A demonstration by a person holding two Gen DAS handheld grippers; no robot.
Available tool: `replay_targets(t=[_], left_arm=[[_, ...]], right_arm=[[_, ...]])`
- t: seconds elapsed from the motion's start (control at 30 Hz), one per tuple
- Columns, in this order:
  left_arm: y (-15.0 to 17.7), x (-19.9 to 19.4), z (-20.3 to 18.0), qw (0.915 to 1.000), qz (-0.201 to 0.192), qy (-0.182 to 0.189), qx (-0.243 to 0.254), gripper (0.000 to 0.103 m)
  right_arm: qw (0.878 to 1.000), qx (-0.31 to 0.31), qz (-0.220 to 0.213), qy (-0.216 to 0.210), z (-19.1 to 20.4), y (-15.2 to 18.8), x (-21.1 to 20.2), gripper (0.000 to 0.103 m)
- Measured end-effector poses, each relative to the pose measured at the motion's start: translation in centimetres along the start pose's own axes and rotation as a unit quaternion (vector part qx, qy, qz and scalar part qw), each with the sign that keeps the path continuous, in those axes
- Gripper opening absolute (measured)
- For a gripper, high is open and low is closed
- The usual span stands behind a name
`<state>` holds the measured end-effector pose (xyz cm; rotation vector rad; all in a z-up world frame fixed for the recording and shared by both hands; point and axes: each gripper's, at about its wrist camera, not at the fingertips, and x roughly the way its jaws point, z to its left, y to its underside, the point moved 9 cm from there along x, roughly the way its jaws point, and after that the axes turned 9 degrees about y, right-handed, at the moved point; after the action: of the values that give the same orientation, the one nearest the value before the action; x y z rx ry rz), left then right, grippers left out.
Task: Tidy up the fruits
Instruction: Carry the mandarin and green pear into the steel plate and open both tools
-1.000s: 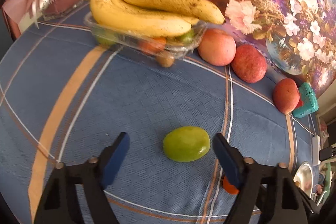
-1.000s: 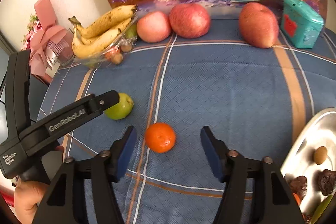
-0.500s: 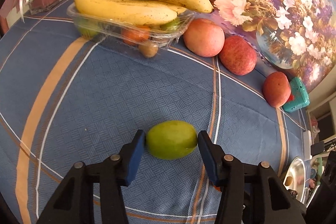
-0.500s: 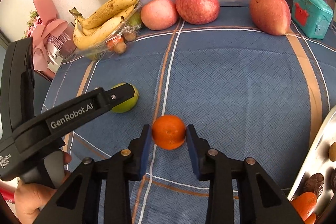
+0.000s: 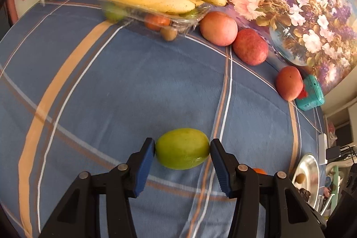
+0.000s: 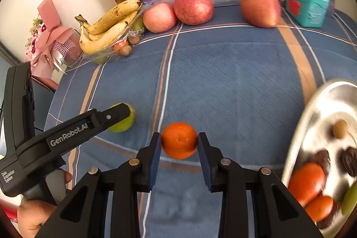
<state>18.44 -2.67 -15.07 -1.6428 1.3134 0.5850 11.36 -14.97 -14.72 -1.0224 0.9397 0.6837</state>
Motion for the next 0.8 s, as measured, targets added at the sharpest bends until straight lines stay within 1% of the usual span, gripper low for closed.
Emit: replay_targets(t=[0.13, 0.23, 0.5, 0.63, 0.8], left_arm=[[1.3, -1.3, -0.3, 1.0, -0.005, 0.001, -0.003, 0.054], [2.4, -2.2, -0.9, 0.9999, -0.007, 0.01, -0.006, 0.054], [4.7, -4.5, -3.0, 0.9995, -0.02, 0.022, -0.009, 0.054], [5.3, -4.9, -4.0, 0.9993, -0.023, 0.028, -0.003, 0.054], [5.5, -4.6, -5.7, 0.999, -0.021, 0.033, 0.022, 0.054]], right_arm=[[1.0, 0.001, -0.008, 0.006, -0.4, 1.1, -1.8, 0.034], [1.0, 0.004, -0.013, 0.008, -0.5, 2.1, -3.2, 0.034], [0.999, -0.002, -0.033, 0.016, -0.8, 4.1, -6.7, 0.034], [0.999, 0.001, -0.037, 0.018, -1.4, 4.5, -7.4, 0.034], [0.999, 0.02, -0.035, 0.028, -3.1, 4.2, -7.3, 0.034]])
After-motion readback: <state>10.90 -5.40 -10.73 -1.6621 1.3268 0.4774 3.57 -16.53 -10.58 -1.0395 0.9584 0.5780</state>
